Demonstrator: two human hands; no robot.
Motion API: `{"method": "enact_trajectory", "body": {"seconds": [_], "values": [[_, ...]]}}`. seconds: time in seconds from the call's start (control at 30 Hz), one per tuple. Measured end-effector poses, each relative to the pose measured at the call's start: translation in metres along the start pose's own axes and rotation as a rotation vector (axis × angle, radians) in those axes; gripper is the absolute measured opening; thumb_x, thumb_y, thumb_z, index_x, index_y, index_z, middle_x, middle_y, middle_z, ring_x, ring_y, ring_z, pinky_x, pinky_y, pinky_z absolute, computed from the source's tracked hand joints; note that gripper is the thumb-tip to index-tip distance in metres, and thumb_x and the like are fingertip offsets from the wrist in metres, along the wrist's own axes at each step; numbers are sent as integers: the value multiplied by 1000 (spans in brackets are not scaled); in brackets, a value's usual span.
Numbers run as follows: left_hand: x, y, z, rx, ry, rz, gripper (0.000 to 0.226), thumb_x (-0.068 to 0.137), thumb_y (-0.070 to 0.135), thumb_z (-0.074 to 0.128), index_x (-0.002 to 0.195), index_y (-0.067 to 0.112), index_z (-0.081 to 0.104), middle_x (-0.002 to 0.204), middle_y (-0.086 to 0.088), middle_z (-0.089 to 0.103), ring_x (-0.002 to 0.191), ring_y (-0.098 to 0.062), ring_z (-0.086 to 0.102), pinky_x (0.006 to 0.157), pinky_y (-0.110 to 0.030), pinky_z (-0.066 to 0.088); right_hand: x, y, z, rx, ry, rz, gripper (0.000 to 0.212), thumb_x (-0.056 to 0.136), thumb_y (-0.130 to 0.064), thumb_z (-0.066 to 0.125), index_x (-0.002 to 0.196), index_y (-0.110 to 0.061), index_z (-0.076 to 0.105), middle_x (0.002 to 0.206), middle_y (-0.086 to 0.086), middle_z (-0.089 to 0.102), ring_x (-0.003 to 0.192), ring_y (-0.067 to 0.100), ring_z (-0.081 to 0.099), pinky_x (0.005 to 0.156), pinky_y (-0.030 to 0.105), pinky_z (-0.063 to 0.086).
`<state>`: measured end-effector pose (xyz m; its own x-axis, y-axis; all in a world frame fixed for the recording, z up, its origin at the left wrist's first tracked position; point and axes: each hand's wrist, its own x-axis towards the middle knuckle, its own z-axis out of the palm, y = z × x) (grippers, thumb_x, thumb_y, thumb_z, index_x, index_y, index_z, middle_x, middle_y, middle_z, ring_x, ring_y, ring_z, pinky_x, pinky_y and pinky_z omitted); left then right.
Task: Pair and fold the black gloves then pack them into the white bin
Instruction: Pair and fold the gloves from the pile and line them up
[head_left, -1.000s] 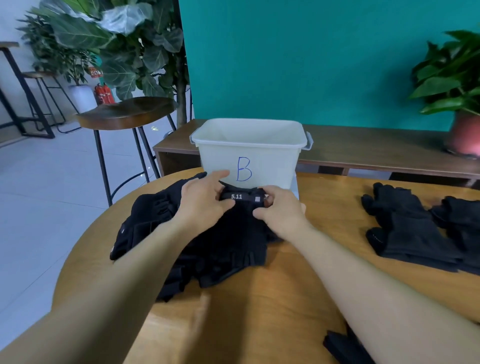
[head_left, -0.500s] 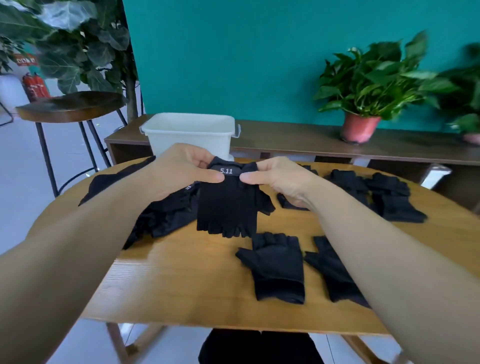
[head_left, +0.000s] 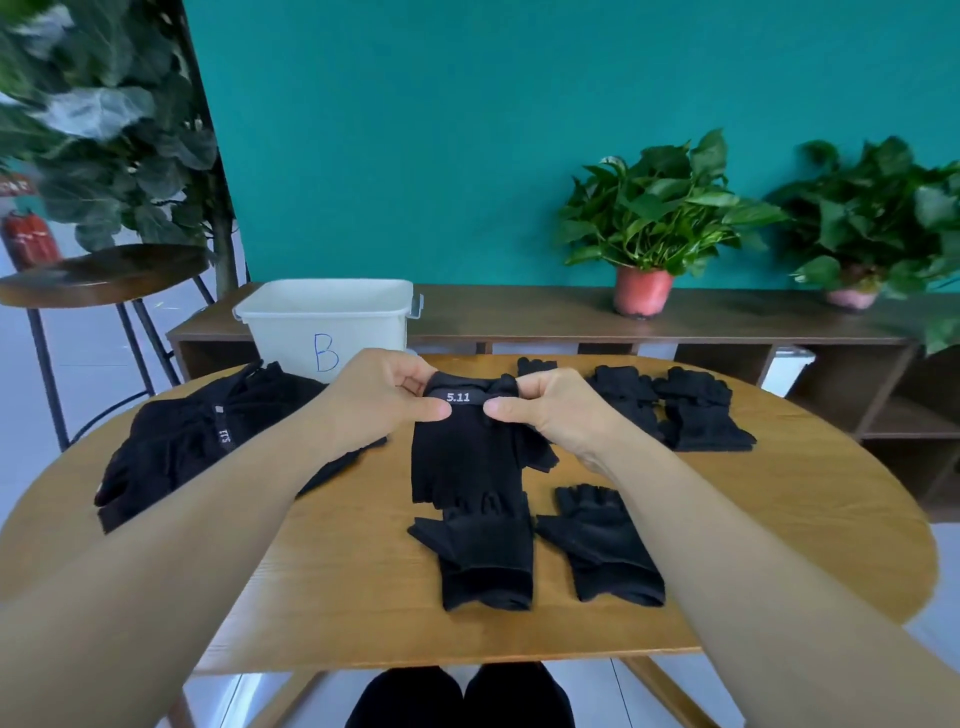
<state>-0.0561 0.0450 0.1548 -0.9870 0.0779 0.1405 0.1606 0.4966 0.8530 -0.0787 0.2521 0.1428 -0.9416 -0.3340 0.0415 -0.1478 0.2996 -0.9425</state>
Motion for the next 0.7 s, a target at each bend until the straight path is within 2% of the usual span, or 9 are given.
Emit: {"method": "enact_trajectory", "body": {"seconds": [0.2,0.23,0.3,0.37,0.47,0.53,0.6,0.67,0.7], "values": [[4,4,19,66,69,-6,19,79,9,80,84,26,71,85,1,74,84,-18,70,83,-29,56,-9,5,-10,-6,55,36,10,89,-14,71,79,-15,73,73,-5,74,67,7,69,57,16,51],[6,2,23,102,124,-7,20,78,13,81,86,27,70,84,4,72,83,-17,69,83,-30,56,-8,7,-10,-7,88,47,11,88,-16,72,78,-16,74,73,-5,74,70,11,70,62,20,54],[6,0,31,165,259,-14,22,78,22,82,89,30,65,84,10,67,83,-11,65,83,-33,54,-5,10,-7,-47,210,55,16,83,-28,76,71,-18,74,73,-2,74,78,19,71,84,39,56],[3,0,42,157,310,-11,22,79,28,81,91,31,63,84,15,65,83,-4,62,81,-28,51,-1,13,-2,-148,337,53,25,79,-40,74,72,-16,72,70,3,72,80,24,69,102,53,41],[-3,5,65,96,137,23,27,79,29,79,100,31,63,92,17,66,88,4,61,73,-11,44,0,13,7,-260,402,41,26,87,-39,68,69,-19,70,62,-3,63,77,18,60,104,47,30],[-2,7,77,52,96,58,27,77,27,80,94,35,61,91,19,67,90,3,63,67,-8,42,-2,10,12,-281,342,-6,21,89,-41,65,75,-28,73,75,-7,67,94,17,60,99,42,26],[2,9,81,-38,154,37,25,76,26,81,90,33,61,88,16,68,86,-2,65,65,-11,43,-2,10,11,-262,287,-46,14,92,-43,61,84,-42,73,95,-14,66,114,17,52,94,37,21],[6,8,79,-115,206,11,19,80,24,79,86,25,61,85,9,69,82,-9,66,64,-18,46,-1,12,3,-244,236,-71,15,92,-44,58,95,-48,73,115,-17,61,124,15,46,105,39,23],[7,8,77,-131,215,5,15,83,21,76,84,21,61,82,4,69,79,-13,66,63,-21,49,-1,14,-2,-221,222,-95,16,90,-45,58,91,-50,73,117,-18,61,125,14,47,111,44,23]]}}
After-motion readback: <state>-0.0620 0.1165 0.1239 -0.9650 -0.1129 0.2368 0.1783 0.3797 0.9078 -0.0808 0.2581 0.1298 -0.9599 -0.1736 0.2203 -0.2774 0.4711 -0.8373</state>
